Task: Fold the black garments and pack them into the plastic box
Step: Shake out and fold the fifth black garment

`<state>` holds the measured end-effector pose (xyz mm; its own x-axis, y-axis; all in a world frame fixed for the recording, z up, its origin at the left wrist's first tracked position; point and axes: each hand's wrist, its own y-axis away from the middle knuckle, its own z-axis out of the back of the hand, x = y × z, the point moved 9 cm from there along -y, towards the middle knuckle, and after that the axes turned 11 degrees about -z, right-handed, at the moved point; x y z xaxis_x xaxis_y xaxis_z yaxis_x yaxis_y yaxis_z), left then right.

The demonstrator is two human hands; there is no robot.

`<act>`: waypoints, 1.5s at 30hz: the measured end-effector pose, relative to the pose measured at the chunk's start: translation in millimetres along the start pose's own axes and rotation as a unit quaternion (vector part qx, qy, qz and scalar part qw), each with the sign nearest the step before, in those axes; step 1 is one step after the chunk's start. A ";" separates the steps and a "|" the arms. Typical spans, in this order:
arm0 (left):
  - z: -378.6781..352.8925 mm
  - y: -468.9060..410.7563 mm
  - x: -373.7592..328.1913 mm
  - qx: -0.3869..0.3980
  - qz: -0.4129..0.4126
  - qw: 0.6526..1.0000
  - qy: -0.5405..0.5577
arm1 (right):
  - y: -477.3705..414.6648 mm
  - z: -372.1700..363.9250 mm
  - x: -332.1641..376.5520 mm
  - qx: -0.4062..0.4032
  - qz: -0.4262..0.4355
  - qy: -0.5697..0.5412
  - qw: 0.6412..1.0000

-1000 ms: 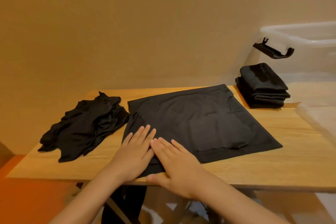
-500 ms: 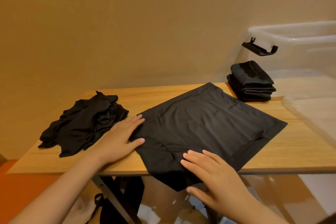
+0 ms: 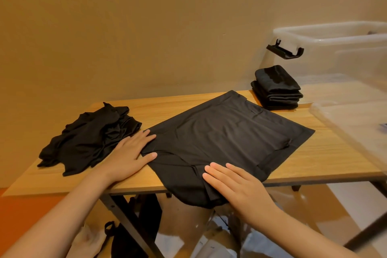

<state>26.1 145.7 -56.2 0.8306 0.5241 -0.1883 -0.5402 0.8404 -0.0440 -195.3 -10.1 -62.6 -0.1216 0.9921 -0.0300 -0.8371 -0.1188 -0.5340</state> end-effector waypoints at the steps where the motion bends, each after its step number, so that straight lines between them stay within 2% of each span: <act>1: -0.1 0.5 0.3 0.000 0.004 1.000 -0.006 | 0.9 0.1 -0.7 0.010 -0.001 -0.006 1.000; 6: 0.0 6.5 -3.0 0.005 0.019 1.000 -0.017 | 5.4 1.0 -1.2 0.031 -0.011 -0.039 0.999; 15: 1.3 13.5 -5.3 0.022 0.032 0.999 -0.016 | 3.9 1.0 -0.6 -0.071 0.013 -0.003 0.997; 21: 1.1 18.8 -7.0 0.021 0.033 0.999 -0.008 | 2.6 2.9 -4.4 -0.016 0.018 -0.041 0.999; 25: 0.7 28.4 -9.6 0.027 0.029 0.999 -0.013 | 3.9 8.3 -20.7 0.036 -0.036 -0.151 0.987; 29: 4.7 45.5 -16.7 0.019 0.027 0.999 -0.017 | 11.8 19.4 -32.9 0.038 -0.078 -0.214 0.973; 31: 7.5 55.8 -19.5 -0.004 0.033 0.999 -0.002 | 14.4 21.6 -42.5 0.022 -0.141 -0.257 0.956; 34: 12.0 73.0 -25.3 -0.051 0.027 0.998 -0.003 | 15.2 22.7 -58.0 0.026 -0.250 -0.390 0.886; 36: 17.8 83.8 -32.0 -0.102 0.008 0.995 -0.004 | 14.4 30.7 -64.7 0.015 -0.270 -0.463 0.844; 39: 28.4 98.2 -48.7 -0.171 -0.036 0.985 0.008 | 20.9 43.0 -79.6 0.010 -0.296 -0.522 0.800; 42: 35.3 108.1 -59.7 -0.202 -0.049 0.977 0.054 | 29.5 48.8 -92.9 0.023 -0.316 -0.529 0.787; 45: 42.4 108.6 -64.8 -0.200 -0.051 0.974 0.095 | 35.9 50.6 -105.8 0.043 -0.346 -0.538 0.767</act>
<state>-80.6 208.8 -7.1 0.8631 0.3733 -0.3401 -0.4973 0.7455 -0.4437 -239.5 -121.3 -35.8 0.0369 0.2166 0.9756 -0.9263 0.3736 -0.0480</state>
